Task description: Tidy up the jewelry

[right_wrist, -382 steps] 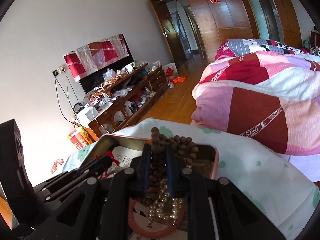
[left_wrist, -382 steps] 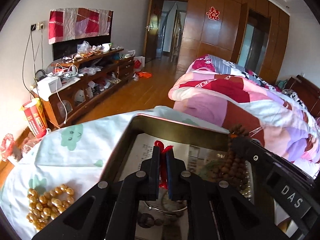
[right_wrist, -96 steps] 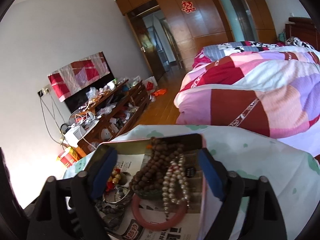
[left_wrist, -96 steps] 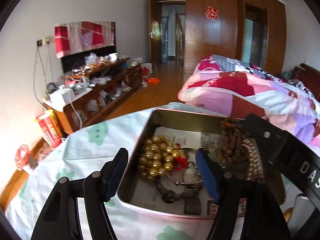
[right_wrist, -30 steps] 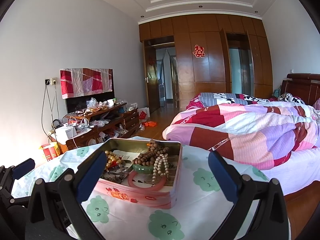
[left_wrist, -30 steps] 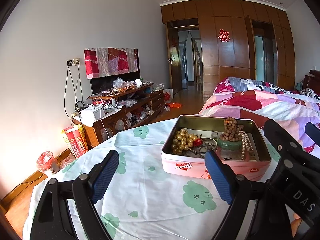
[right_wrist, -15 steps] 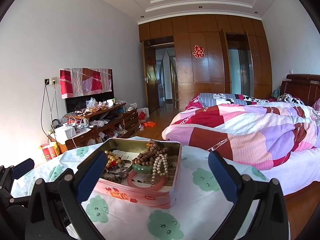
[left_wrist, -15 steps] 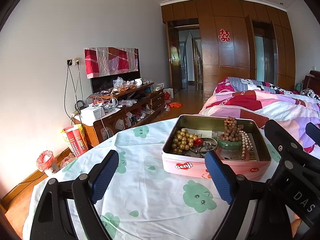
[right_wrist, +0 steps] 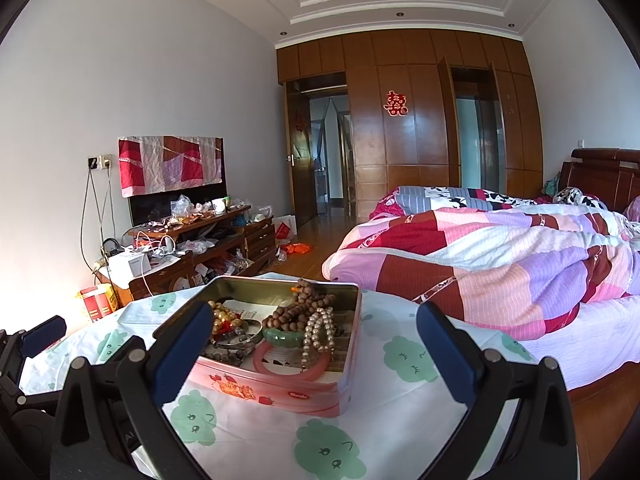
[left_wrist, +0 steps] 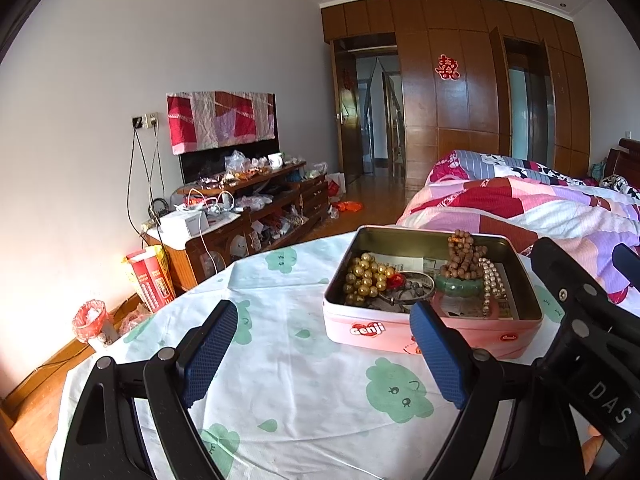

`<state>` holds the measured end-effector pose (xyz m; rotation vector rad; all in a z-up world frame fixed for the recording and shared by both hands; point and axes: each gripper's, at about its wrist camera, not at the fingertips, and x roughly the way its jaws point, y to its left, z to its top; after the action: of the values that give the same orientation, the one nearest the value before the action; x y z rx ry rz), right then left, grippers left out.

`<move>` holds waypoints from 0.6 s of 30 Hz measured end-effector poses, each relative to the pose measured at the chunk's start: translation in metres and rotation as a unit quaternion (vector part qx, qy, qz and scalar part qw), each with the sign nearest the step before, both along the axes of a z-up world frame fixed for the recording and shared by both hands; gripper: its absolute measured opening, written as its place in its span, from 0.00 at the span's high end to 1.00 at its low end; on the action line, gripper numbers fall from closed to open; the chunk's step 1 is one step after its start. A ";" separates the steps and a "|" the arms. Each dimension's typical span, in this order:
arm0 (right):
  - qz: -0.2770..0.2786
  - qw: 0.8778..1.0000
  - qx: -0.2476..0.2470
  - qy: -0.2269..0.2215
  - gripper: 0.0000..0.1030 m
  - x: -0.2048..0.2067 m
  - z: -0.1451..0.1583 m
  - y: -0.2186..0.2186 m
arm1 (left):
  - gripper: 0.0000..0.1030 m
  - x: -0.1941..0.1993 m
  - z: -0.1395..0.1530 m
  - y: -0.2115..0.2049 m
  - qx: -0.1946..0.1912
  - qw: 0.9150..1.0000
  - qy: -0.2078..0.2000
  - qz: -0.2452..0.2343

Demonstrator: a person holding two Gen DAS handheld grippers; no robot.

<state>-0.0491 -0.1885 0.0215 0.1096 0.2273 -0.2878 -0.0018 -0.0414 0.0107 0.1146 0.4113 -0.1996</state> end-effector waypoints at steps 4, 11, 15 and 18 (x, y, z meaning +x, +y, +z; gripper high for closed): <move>-0.001 1.000 0.001 0.001 0.00 0.000 0.000 0.000 | 0.14 -0.001 0.001 0.004 -0.016 1.000 -0.004 0.005; -0.002 1.000 0.002 0.002 0.00 -0.002 0.000 -0.004 | 0.14 0.001 0.001 0.011 -0.036 0.999 -0.005 0.018; -0.005 1.000 0.003 0.005 0.00 0.000 -0.001 -0.005 | 0.14 0.002 0.001 0.011 -0.035 0.999 -0.006 0.021; -0.012 1.000 0.007 0.006 0.00 0.000 -0.002 -0.008 | 0.14 0.003 0.001 0.010 -0.032 0.999 -0.002 0.022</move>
<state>-0.0489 -0.1962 0.0191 0.1255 0.2398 -0.3107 0.0013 -0.0315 0.0113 0.0427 0.4017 -0.1697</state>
